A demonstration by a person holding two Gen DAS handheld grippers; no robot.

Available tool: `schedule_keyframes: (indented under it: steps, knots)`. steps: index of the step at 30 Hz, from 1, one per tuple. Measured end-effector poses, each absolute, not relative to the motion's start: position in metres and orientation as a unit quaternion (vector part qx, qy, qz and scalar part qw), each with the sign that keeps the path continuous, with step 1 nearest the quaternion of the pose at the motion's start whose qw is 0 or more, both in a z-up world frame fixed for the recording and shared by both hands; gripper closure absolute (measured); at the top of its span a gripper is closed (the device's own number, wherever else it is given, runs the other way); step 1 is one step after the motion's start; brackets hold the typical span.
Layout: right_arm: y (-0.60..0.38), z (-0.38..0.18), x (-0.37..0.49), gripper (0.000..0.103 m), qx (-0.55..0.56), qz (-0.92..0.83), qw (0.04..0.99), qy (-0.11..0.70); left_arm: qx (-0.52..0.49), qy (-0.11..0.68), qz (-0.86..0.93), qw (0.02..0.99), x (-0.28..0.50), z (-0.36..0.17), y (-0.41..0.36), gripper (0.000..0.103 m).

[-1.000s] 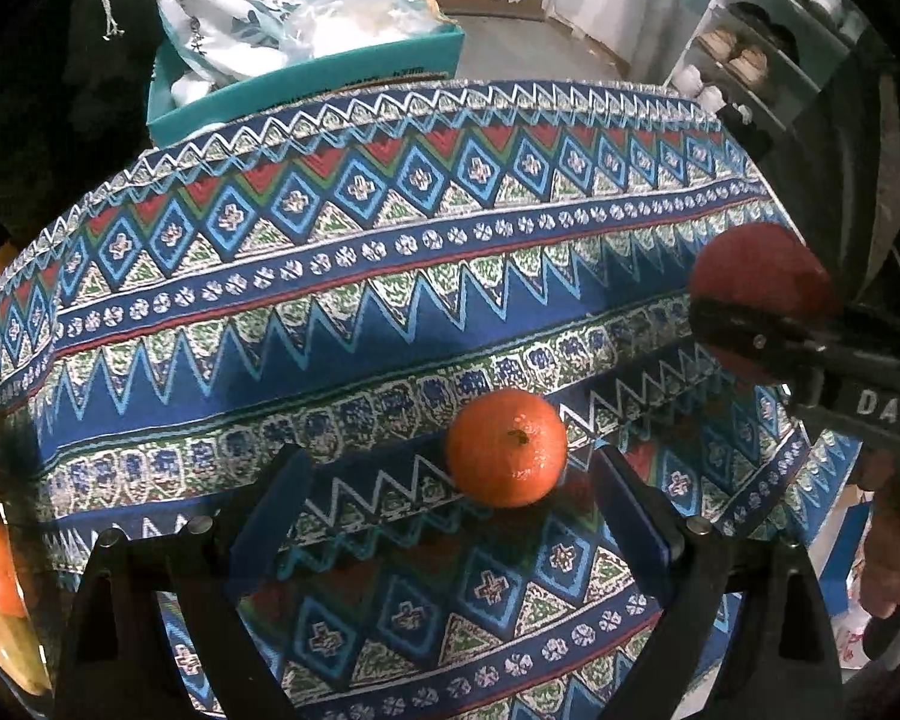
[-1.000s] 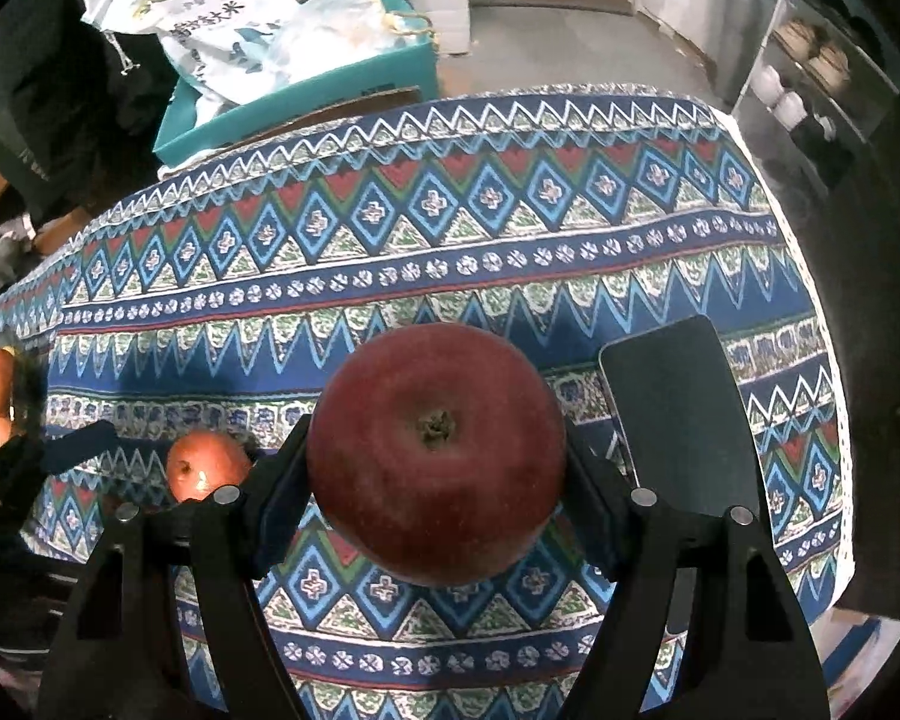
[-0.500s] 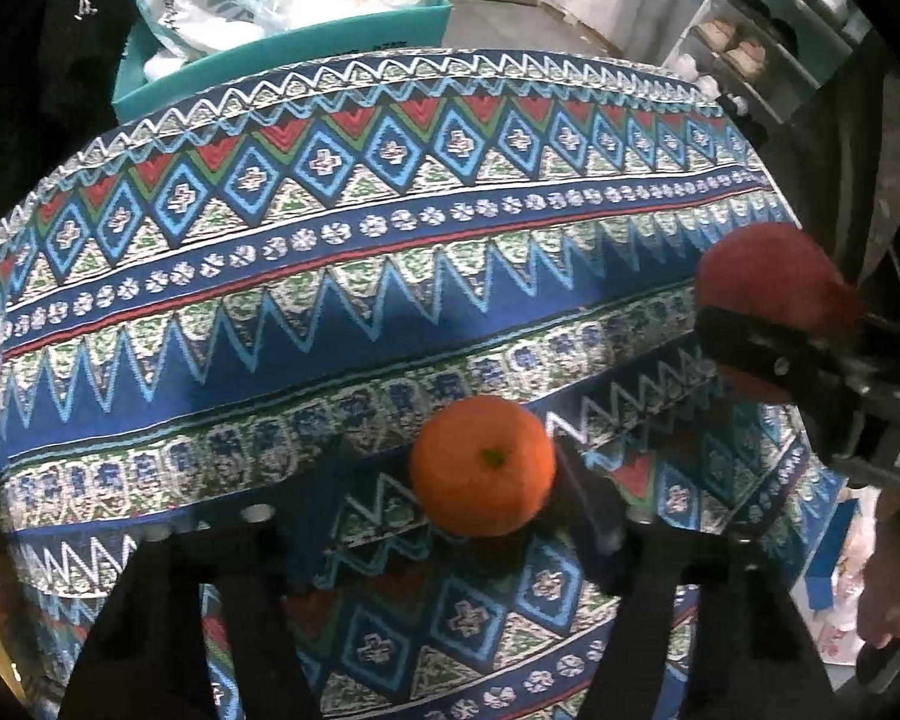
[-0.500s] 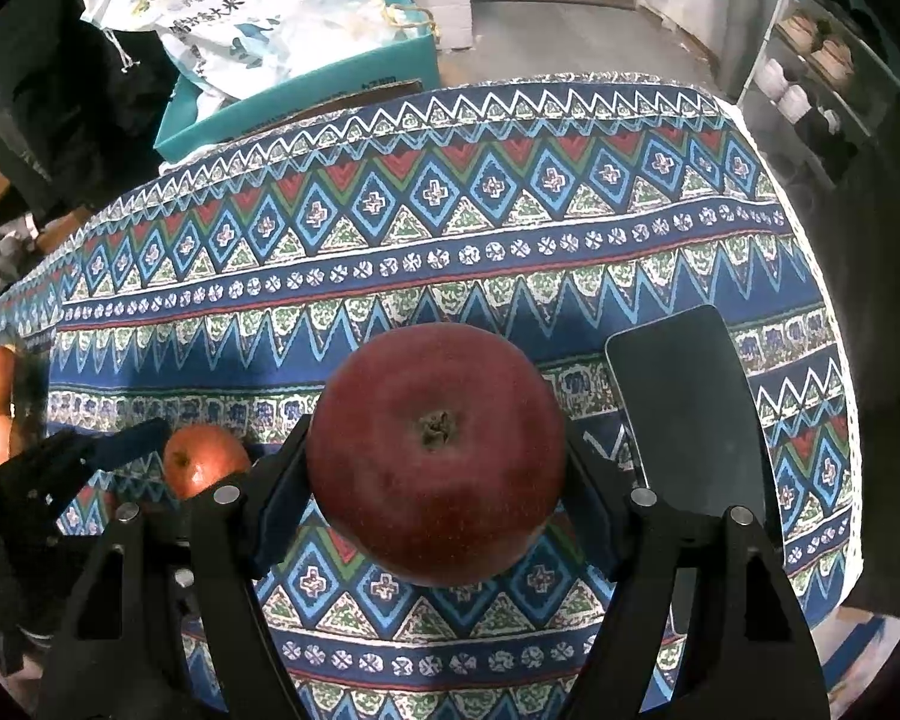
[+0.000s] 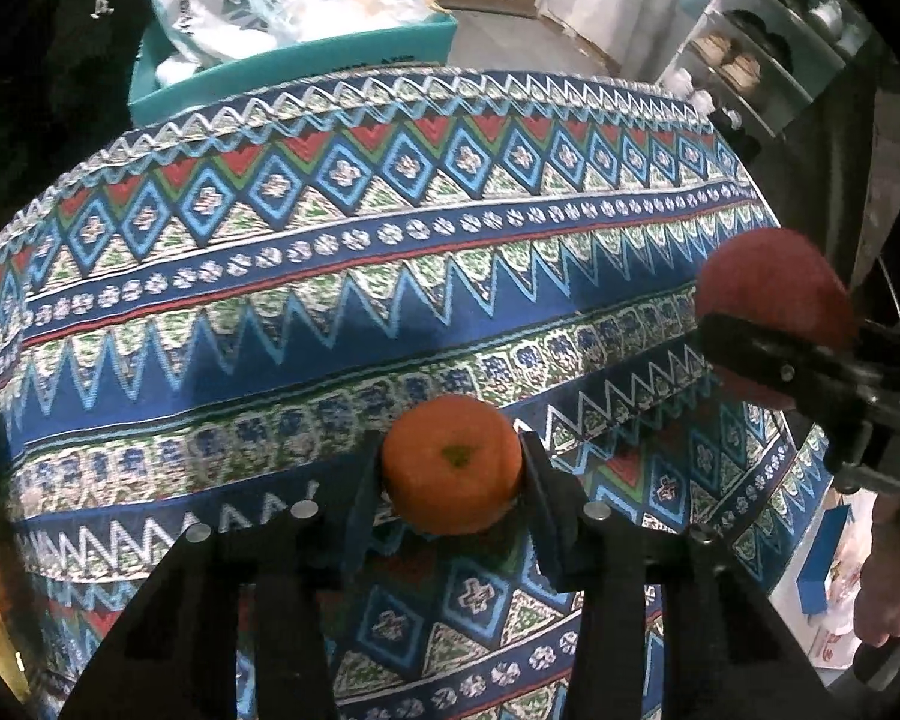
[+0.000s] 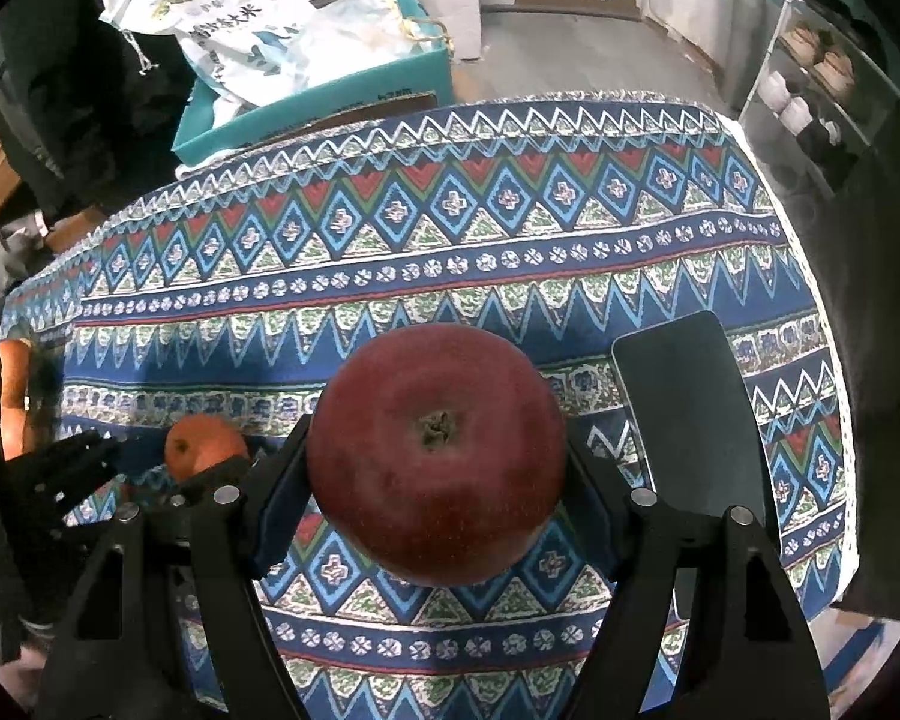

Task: Organize fruits
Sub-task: 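Close right gripper on the red apple while left gripper closes on the tangerine, then lift and carry the tangerine with left gripper while right gripper carries the apple to the bowl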

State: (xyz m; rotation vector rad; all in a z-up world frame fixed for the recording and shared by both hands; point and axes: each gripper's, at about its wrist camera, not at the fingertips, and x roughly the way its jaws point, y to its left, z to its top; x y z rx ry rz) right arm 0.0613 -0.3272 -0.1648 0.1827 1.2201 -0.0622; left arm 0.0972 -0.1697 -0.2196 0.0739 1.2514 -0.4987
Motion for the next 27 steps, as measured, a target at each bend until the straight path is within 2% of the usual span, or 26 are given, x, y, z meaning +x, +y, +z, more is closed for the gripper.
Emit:
schedule_keyframes:
  steps: [27]
  knots:
    - [-0.263,-0.038,0.050,0.028,0.033,0.020,0.882,0.470,0.010,0.445,-0.208,0.871,0.072,-0.058,-0.079,0.058]
